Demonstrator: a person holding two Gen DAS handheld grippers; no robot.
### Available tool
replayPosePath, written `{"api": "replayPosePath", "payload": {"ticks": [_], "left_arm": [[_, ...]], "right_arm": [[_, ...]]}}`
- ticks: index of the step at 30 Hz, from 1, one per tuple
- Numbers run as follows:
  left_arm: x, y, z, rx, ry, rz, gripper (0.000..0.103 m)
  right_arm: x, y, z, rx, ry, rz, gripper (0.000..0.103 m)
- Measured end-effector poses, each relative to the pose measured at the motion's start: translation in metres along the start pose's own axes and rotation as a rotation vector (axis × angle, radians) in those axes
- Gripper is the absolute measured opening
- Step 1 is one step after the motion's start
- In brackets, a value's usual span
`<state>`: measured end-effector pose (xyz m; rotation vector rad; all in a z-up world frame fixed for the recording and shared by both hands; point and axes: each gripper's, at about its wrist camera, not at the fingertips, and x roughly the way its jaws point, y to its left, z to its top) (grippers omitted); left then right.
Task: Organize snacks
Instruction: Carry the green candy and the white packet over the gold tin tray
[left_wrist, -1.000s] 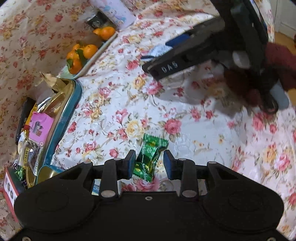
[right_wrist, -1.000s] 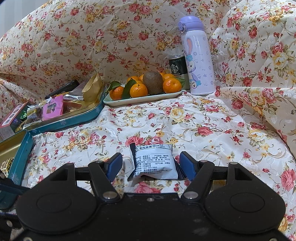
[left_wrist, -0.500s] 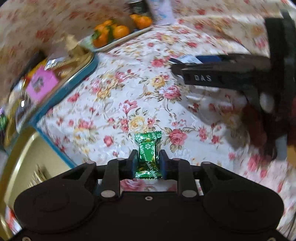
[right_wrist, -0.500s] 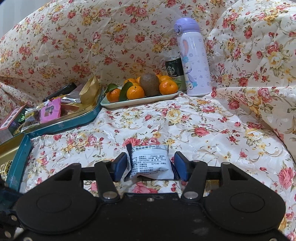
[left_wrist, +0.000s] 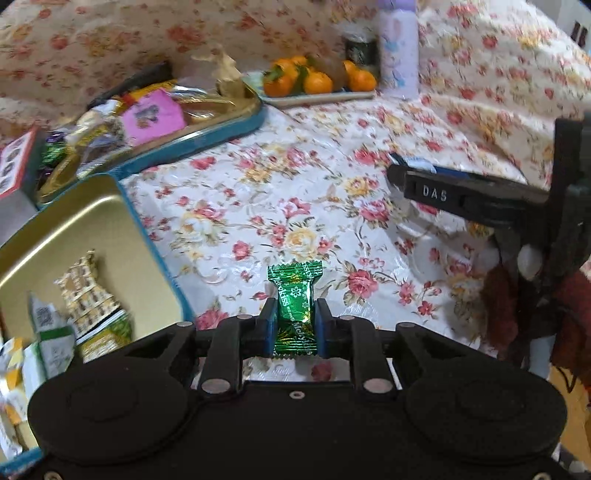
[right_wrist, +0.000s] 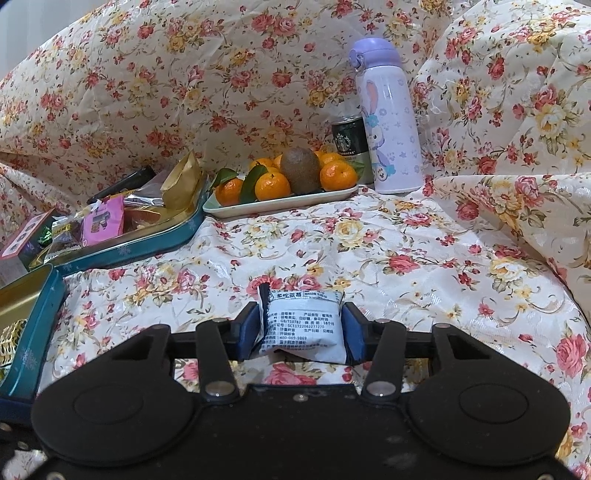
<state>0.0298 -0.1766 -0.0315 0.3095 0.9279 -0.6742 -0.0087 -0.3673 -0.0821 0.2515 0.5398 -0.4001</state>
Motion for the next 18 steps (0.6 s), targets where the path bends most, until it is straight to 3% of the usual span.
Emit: {"api": "replayPosePath", "payload": {"ticks": [9,18], "left_arm": [[-0.047,0.016,-0.017,-0.04,-0.101,0.053,0.027],[-0.08,0.068,-0.029,-0.166,-0.179,0.145,0.027]], "right_arm": [[-0.002,0.0,0.0,-0.007,-0.008,-0.012,0.049],[0.001,0.007,0.0,-0.066,0.006,-0.051,0.049]]}}
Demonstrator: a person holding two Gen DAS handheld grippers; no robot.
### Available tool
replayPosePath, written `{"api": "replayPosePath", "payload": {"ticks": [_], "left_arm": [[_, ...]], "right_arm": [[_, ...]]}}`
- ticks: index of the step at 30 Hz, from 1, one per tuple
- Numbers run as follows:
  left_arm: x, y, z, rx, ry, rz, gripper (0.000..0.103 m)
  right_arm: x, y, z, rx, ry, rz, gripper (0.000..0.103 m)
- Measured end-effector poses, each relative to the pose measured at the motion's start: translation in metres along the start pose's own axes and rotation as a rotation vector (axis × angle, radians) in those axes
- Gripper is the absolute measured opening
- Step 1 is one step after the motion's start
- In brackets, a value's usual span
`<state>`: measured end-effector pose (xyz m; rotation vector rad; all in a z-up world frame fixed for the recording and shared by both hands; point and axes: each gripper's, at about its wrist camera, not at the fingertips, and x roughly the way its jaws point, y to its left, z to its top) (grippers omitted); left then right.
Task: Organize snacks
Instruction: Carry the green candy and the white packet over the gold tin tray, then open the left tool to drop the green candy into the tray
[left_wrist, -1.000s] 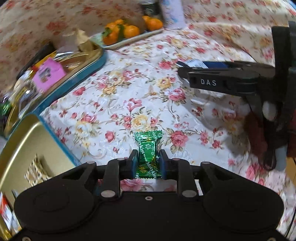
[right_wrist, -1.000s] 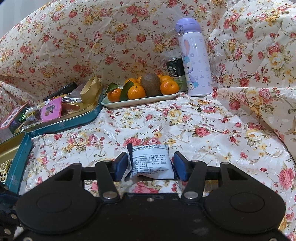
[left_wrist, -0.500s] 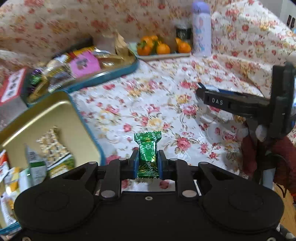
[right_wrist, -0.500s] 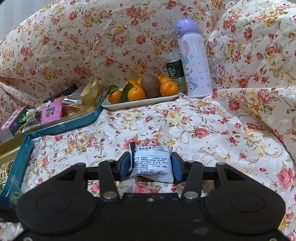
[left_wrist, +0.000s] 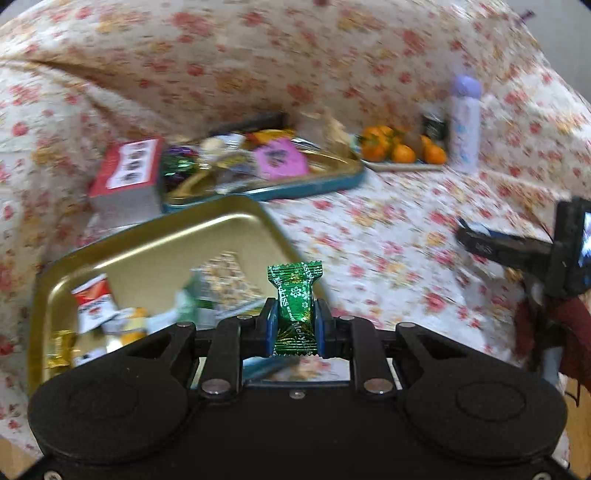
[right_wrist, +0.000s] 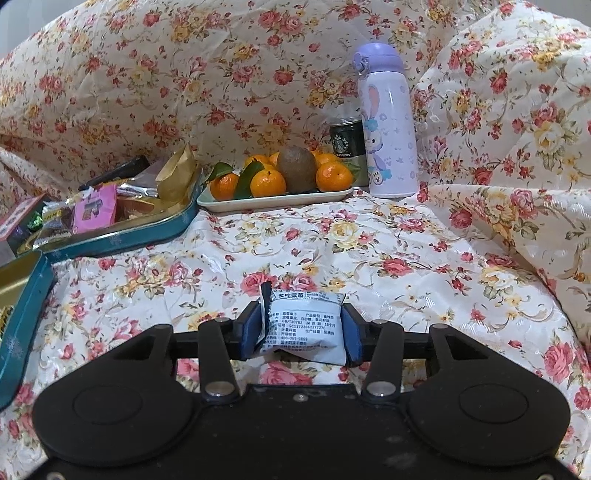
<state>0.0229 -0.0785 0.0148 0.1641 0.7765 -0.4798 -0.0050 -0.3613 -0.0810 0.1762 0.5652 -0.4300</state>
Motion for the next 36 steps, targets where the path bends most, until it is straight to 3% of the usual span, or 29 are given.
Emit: {"api": "replayPosePath", "payload": {"ticks": [9,16,21,28,36], "left_arm": [[-0.001,0.064,0.005,-0.167,-0.006,0.103,0.027],[0.001,0.081,0.007,-0.187,0.006,0.168,0.027],[0.0,0.09,0.012,-0.222,0.005,0.16,0.027],[0.004,0.093,0.015,-0.243,0.017,0.153,0.027],[0.006,0.105,0.023,-0.27,0.022,0.154,0.027]], "right_arm": [[0.002,0.015,0.002,-0.093,0.014,-0.06,0.049],[0.002,0.03,0.002,-0.163,0.025,-0.116,0.049],[-0.003,0.035,0.006,-0.149,0.052,-0.12,0.048],[-0.032,0.066,0.014,-0.167,0.031,-0.029,0.048],[-0.067,0.13,0.048,-0.153,-0.009,0.223,0.048]]}}
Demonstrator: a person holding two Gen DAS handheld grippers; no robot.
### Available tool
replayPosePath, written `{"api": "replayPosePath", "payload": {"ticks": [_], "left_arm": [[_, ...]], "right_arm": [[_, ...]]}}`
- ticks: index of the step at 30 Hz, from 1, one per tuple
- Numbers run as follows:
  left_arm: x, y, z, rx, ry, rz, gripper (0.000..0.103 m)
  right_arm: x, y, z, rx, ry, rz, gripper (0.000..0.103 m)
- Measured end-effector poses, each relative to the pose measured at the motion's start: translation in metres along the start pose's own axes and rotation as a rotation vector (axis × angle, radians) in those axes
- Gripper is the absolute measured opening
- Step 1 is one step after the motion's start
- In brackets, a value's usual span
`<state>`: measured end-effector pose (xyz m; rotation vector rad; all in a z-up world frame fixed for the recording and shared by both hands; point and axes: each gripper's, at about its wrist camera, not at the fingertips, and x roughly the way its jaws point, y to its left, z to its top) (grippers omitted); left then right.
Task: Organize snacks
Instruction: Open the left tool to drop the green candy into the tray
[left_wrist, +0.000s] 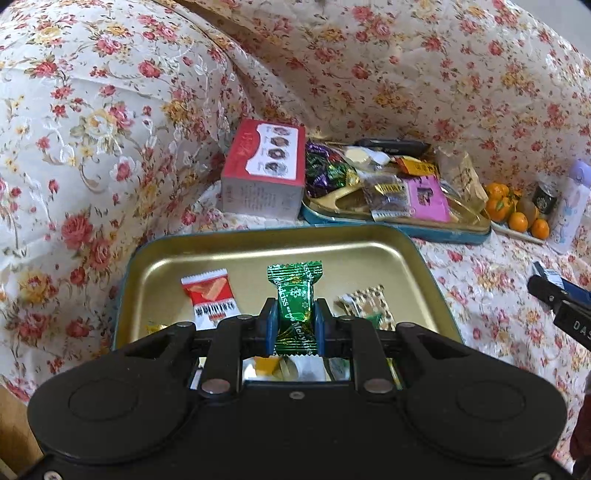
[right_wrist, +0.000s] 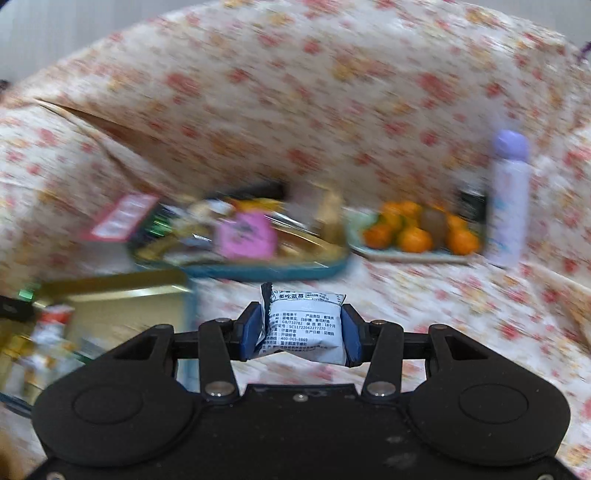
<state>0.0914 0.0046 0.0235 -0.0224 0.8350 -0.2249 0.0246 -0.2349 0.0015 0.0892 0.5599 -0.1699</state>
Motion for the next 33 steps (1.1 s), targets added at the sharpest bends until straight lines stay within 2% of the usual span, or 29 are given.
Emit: {"api": "replayPosePath", "payload": {"ticks": [5,9,17,21,29,33], "left_arm": [[0.006,-0.001,0.02,0.03,-0.009,0.0,0.027],[0.019,-0.005,0.031,0.056,0.01,0.005,0.027],[0.045,0.0,0.033,0.045,0.054,0.005,0.029],[0.052,0.005,0.032,0.036,0.069,-0.002,0.034],[0.054,0.012,0.029,0.003,0.082,0.022,0.037],[0.044,0.011,0.025,0.004,0.064,0.048,0.037]], "right_arm": [[0.004,0.041,0.024,-0.008,-0.003,0.146,0.048],[0.017,0.066,0.033,-0.024,0.009,0.202,0.048],[0.047,0.093,0.031,-0.074,0.077,0.22,0.048],[0.061,0.104,0.028,-0.092,0.107,0.229,0.049],[0.084,0.118,0.025,-0.106,0.153,0.223,0.049],[0.094,0.121,0.025,-0.106,0.173,0.225,0.049]]}}
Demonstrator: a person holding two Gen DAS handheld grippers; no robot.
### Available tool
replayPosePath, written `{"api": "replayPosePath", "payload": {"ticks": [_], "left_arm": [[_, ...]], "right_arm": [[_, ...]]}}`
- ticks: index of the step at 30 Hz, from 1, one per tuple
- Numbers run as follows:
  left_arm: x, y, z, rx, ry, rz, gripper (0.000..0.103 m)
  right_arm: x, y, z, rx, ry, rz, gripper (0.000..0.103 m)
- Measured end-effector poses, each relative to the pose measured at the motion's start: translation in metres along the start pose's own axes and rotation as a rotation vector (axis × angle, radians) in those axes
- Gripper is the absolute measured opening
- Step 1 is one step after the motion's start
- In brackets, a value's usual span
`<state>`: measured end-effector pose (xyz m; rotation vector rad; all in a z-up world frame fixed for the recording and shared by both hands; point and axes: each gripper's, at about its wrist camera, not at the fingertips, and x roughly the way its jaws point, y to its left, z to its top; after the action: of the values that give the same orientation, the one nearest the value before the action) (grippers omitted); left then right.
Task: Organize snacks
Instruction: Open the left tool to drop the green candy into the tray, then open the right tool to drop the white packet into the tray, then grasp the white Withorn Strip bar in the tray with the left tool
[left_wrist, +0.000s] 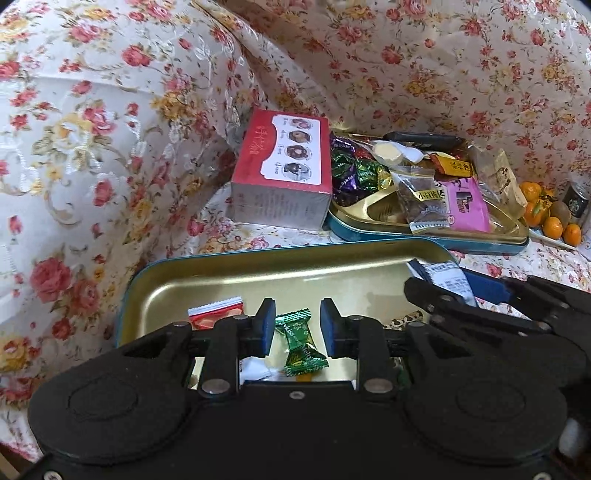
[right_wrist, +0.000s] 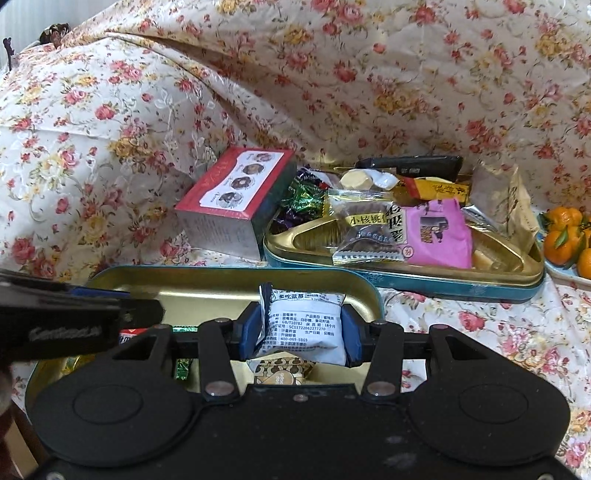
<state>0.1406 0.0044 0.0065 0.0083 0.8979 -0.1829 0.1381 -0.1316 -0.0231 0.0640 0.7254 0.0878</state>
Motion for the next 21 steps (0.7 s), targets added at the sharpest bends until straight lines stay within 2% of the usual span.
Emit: {"api": "replayPosePath", "payload": {"ticks": [9,21], "left_arm": [[-0.018,0.002,-0.005,-0.032,-0.012,0.037,0.037],[-0.057,-0.008,-0.033,-0.031,-0.055,0.132,0.037]], "right_arm": [[0.005,0.002,0.004,0.017,0.001,-0.01,0.051],[-0.063,0.001,-0.021,0.061,-0.054,-0.047,0.052]]}}
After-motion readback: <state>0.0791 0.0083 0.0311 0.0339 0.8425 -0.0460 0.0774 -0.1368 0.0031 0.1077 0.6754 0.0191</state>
